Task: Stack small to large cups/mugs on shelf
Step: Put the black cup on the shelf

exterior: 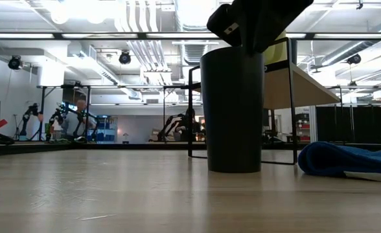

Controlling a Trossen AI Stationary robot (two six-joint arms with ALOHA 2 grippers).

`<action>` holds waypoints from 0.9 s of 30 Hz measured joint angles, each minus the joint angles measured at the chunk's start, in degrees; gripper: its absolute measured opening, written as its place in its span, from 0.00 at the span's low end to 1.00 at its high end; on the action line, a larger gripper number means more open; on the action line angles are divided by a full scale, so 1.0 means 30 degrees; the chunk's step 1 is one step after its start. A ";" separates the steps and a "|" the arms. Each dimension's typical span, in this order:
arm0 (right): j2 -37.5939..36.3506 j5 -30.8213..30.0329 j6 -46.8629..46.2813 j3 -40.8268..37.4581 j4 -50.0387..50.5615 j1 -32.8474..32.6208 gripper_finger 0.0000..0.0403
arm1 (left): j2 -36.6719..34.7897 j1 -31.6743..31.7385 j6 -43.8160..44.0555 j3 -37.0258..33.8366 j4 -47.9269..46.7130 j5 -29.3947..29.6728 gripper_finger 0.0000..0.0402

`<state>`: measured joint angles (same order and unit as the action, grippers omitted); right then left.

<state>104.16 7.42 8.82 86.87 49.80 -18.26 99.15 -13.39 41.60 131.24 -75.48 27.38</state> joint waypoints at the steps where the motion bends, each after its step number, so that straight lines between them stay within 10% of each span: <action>1: 0.0002 0.0000 -0.0004 -0.0035 -0.0081 0.0000 0.16 | 0.0000 0.0000 -0.0003 0.0000 0.0000 0.0000 0.23; 27: -0.1319 0.1648 -0.5939 0.0044 0.4263 -0.1644 0.02 | -0.0036 0.0051 -0.0117 -0.0029 -0.0509 0.0619 0.23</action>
<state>100.20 12.36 -9.00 87.00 62.59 -23.19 99.04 -13.23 41.25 131.15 -77.01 29.23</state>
